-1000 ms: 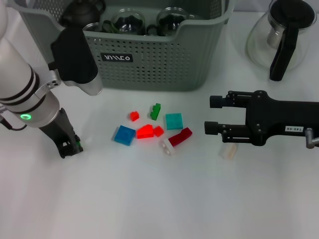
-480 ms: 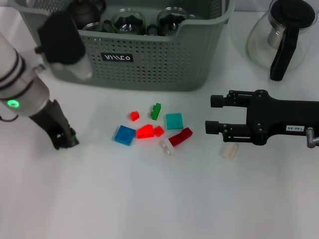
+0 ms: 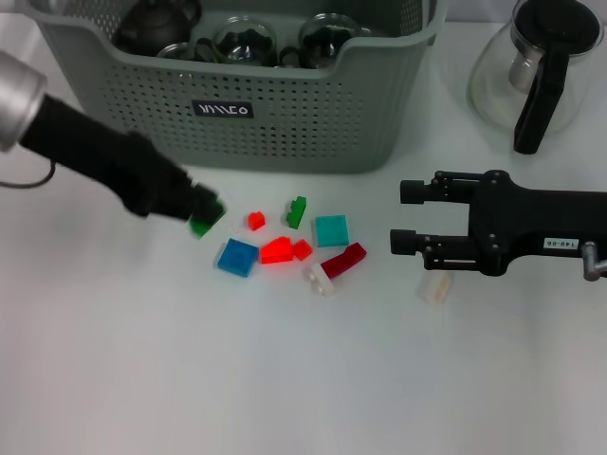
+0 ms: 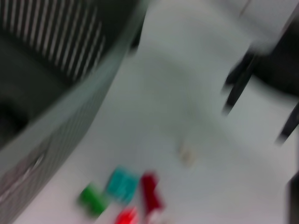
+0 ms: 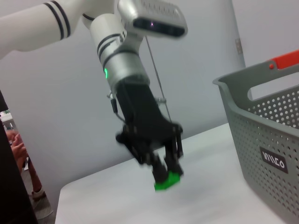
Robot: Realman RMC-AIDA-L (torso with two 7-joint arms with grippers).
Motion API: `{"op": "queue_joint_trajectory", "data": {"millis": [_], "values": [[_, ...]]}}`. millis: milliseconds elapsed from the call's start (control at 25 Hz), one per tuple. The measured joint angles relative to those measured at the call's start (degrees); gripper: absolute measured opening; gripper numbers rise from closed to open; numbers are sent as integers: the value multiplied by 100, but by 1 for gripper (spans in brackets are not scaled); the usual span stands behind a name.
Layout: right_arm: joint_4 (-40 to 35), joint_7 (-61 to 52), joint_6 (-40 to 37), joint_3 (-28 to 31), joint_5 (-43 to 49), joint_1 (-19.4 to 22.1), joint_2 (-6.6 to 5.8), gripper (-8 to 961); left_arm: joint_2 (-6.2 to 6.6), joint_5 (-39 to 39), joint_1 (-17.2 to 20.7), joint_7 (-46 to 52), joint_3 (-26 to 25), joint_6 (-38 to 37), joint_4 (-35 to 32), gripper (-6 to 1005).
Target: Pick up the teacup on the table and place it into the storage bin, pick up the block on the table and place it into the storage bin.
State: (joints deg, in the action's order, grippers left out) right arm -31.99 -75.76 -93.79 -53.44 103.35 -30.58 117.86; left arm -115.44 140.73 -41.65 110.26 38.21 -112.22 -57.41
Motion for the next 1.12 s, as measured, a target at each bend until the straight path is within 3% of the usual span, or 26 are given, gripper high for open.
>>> {"op": "queue_joint_trajectory", "data": {"millis": [80, 160, 240, 400, 560, 760, 840, 880, 920, 960, 1120], "values": [[0, 0, -3, 0, 1, 0, 0, 743, 260, -801, 8, -34, -243, -84, 612, 178], [0, 0, 1, 0, 0, 0, 0, 743, 425, -1487, 52, -53, -449, -106, 1076, 179], [0, 0, 3, 0, 1, 0, 0, 743, 510, -2164, 109, -3, -782, -80, 1442, 179], [0, -5, -2, 0, 0, -4, 0, 743, 469, -3386, 180, 354, -1933, 8, 1874, 178], [0, -2, -12, 0, 0, -1, 8, 743, 432, -4227, 132, 784, -2422, 565, 1969, 178], [0, -1, -15, -1, 0, -8, 9, 743, 580, -4221, -130, 1104, -1825, 1432, 1600, 179], [-1, -3, -17, -5, 0, -11, 9, 742, 770, -3956, -316, 1410, -832, 2220, 1216, 179], [-6, -3, -16, -5, 0, -11, 9, 742, 770, -3956, -316, 1410, -832, 2220, 1216, 179], [-9, -3, -17, -4, 1, -10, 9, 741, 875, -3590, -460, 1681, -160, 2710, 997, 179], [-10, -3, -17, -4, 0, -10, 9, 741, 897, -2934, -642, 1993, 401, 3134, 794, 179], [-24, -6, -17, -1, 0, -21, 14, 742, 796, -1550, -1038, 2414, 1082, 3687, 645, 178]]}}
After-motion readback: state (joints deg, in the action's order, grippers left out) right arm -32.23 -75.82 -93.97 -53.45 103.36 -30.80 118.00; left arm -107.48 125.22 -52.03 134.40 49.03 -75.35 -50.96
